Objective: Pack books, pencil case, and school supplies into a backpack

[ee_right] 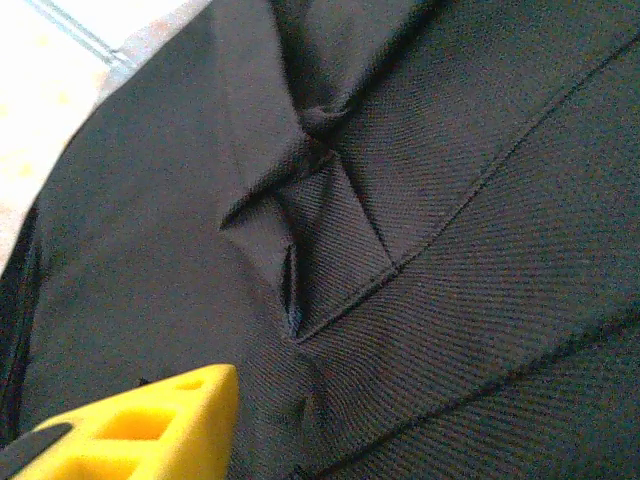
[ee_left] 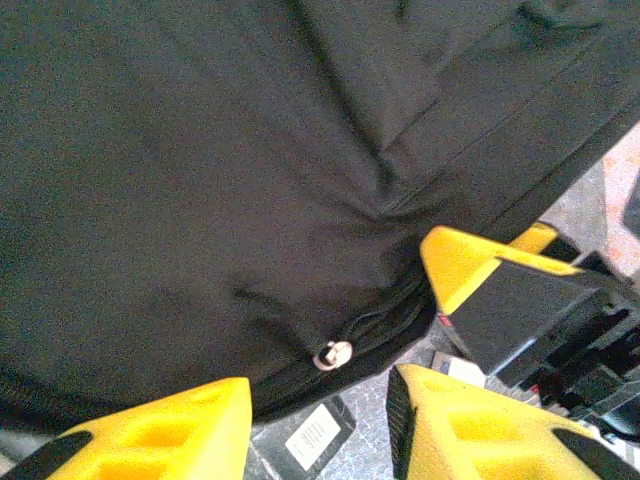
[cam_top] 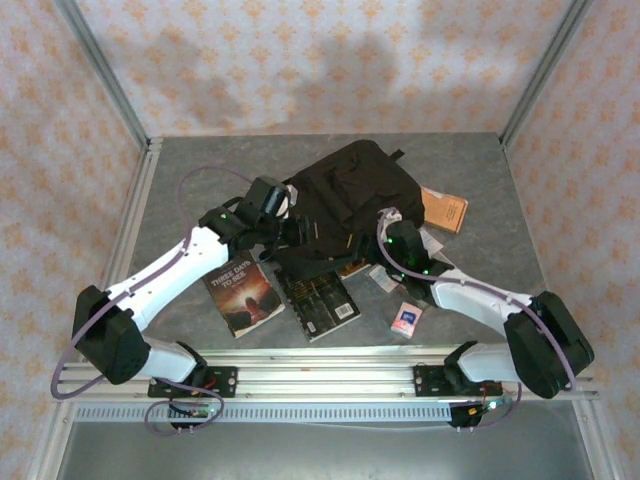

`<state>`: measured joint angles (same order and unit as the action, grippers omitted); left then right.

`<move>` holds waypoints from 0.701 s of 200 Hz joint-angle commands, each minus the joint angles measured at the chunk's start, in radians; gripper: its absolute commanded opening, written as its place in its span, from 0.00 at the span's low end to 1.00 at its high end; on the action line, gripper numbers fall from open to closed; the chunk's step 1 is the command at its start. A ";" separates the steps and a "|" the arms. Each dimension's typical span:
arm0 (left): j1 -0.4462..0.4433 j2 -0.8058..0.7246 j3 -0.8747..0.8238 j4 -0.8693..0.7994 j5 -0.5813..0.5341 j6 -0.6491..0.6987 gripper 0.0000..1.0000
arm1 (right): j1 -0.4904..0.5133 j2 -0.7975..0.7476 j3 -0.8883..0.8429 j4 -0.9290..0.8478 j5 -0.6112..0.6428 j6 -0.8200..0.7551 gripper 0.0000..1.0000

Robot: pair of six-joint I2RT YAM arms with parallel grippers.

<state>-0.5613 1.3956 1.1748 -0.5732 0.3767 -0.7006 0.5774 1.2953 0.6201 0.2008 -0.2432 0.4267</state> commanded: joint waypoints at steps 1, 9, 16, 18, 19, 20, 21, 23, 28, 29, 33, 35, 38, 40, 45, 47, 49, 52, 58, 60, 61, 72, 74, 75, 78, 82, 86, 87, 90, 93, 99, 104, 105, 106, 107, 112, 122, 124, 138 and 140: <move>0.003 -0.029 -0.048 -0.062 -0.087 -0.121 0.41 | -0.001 0.015 0.151 -0.326 0.162 0.121 0.55; 0.006 -0.046 -0.062 -0.069 -0.104 -0.127 0.41 | -0.001 0.020 0.205 -0.454 0.200 0.183 0.62; 0.006 -0.061 -0.073 -0.072 -0.119 -0.134 0.41 | -0.002 0.025 0.247 -0.541 0.200 0.231 0.64; 0.007 -0.066 -0.076 -0.072 -0.123 -0.137 0.41 | -0.002 0.027 0.257 -0.561 0.197 0.244 0.66; 0.006 -0.068 -0.076 -0.073 -0.124 -0.138 0.42 | -0.002 0.027 0.262 -0.570 0.193 0.252 0.66; 0.007 -0.071 -0.078 -0.074 -0.126 -0.139 0.42 | -0.001 0.028 0.266 -0.580 0.189 0.259 0.67; 0.007 -0.072 -0.079 -0.075 -0.129 -0.140 0.42 | -0.001 0.028 0.270 -0.587 0.185 0.268 0.67; 0.007 -0.076 -0.082 -0.076 -0.132 -0.143 0.42 | -0.001 0.028 0.279 -0.602 0.180 0.285 0.68; 0.008 -0.084 -0.086 -0.080 -0.140 -0.152 0.42 | -0.001 0.029 0.291 -0.629 0.158 0.332 0.71; 0.009 -0.086 -0.087 -0.080 -0.141 -0.155 0.42 | -0.001 0.029 0.292 -0.633 0.155 0.342 0.71; 0.009 -0.090 -0.090 -0.082 -0.143 -0.164 0.42 | -0.001 0.027 0.295 -0.643 0.135 0.385 0.74; 0.009 -0.093 -0.091 -0.082 -0.144 -0.168 0.42 | -0.001 0.027 0.296 -0.646 0.125 0.407 0.76; 0.010 -0.095 -0.093 -0.080 -0.142 -0.176 0.43 | 0.000 0.026 0.294 -0.646 0.107 0.440 0.77; 0.010 -0.097 -0.094 -0.078 -0.141 -0.181 0.44 | 0.001 0.026 0.293 -0.646 0.095 0.461 0.78; 0.011 -0.098 -0.096 -0.076 -0.137 -0.191 0.46 | 0.001 0.027 0.288 -0.643 0.067 0.512 0.78; 0.011 -0.098 -0.096 -0.075 -0.135 -0.196 0.46 | 0.001 0.027 0.286 -0.642 0.057 0.528 0.79; 0.011 -0.098 -0.095 -0.074 -0.133 -0.199 0.46 | 0.001 0.027 0.284 -0.640 0.048 0.546 0.79; 0.011 -0.098 -0.094 -0.075 -0.131 -0.206 0.46 | 0.001 0.027 0.283 -0.638 0.033 0.570 0.79; 0.011 -0.096 -0.089 -0.076 -0.127 -0.225 0.47 | 0.001 0.027 0.279 -0.629 0.012 0.609 0.79; 0.011 -0.095 -0.088 -0.076 -0.125 -0.232 0.47 | 0.002 0.026 0.276 -0.625 0.005 0.622 0.79; 0.011 -0.094 -0.087 -0.077 -0.123 -0.234 0.48 | 0.002 0.027 0.275 -0.622 0.002 0.628 0.79; 0.011 -0.090 -0.080 -0.074 -0.109 -0.269 0.50 | 0.007 0.021 0.255 -0.564 -0.028 0.683 0.79; 0.011 -0.089 -0.080 -0.073 -0.107 -0.276 0.51 | 0.008 0.021 0.250 -0.550 -0.033 0.690 0.79; 0.011 -0.089 -0.080 -0.073 -0.105 -0.279 0.51 | 0.009 0.021 0.248 -0.543 -0.036 0.691 0.79; 0.011 -0.089 -0.078 -0.069 -0.103 -0.290 0.51 | 0.011 0.021 0.244 -0.526 -0.043 0.703 0.79; 0.011 -0.090 -0.079 -0.065 -0.099 -0.305 0.51 | 0.013 0.024 0.241 -0.505 -0.051 0.714 0.79; 0.012 -0.091 -0.080 -0.060 -0.096 -0.324 0.51 | 0.016 0.028 0.239 -0.492 -0.055 0.724 0.77; 0.012 -0.092 -0.081 -0.059 -0.095 -0.326 0.51 | 0.017 0.030 0.240 -0.490 -0.056 0.725 0.77; 0.009 -0.092 -0.082 -0.055 -0.094 -0.343 0.51 | 0.019 0.033 0.240 -0.483 -0.057 0.732 0.75; 0.009 -0.093 -0.083 -0.051 -0.093 -0.358 0.51 | 0.023 0.038 0.241 -0.479 -0.057 0.736 0.74; 0.010 -0.094 -0.086 -0.044 -0.090 -0.388 0.51 | 0.029 0.047 0.240 -0.471 -0.056 0.745 0.72; 0.009 -0.095 -0.088 -0.039 -0.089 -0.414 0.51 | 0.035 0.056 0.238 -0.469 -0.055 0.750 0.68; 0.008 -0.095 -0.090 -0.038 -0.089 -0.420 0.51 | 0.035 0.059 0.238 -0.468 -0.055 0.752 0.67; 0.009 -0.094 -0.090 -0.039 -0.088 -0.425 0.51 | 0.037 0.061 0.238 -0.466 -0.056 0.753 0.66; 0.009 -0.094 -0.091 -0.037 -0.087 -0.430 0.51 | 0.038 0.062 0.238 -0.465 -0.056 0.755 0.65; 0.007 -0.093 -0.095 -0.030 -0.084 -0.455 0.50 | 0.044 0.072 0.232 -0.459 -0.058 0.758 0.59; 0.004 -0.092 -0.097 -0.020 -0.079 -0.500 0.50 | 0.055 0.094 0.219 -0.446 -0.065 0.751 0.47; 0.003 -0.090 -0.098 -0.019 -0.079 -0.508 0.50 | 0.057 0.099 0.217 -0.444 -0.066 0.747 0.45; -0.009 -0.082 -0.087 -0.034 -0.096 -0.556 0.50 | 0.079 0.124 0.213 -0.438 -0.071 0.692 0.30; -0.010 -0.082 -0.084 -0.039 -0.098 -0.562 0.49 | 0.083 0.127 0.213 -0.437 -0.070 0.683 0.29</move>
<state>-0.5610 1.3151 1.0836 -0.6109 0.2955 -1.1152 0.6289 1.3808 0.8566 -0.2634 -0.2924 1.1305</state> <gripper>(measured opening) 0.498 0.365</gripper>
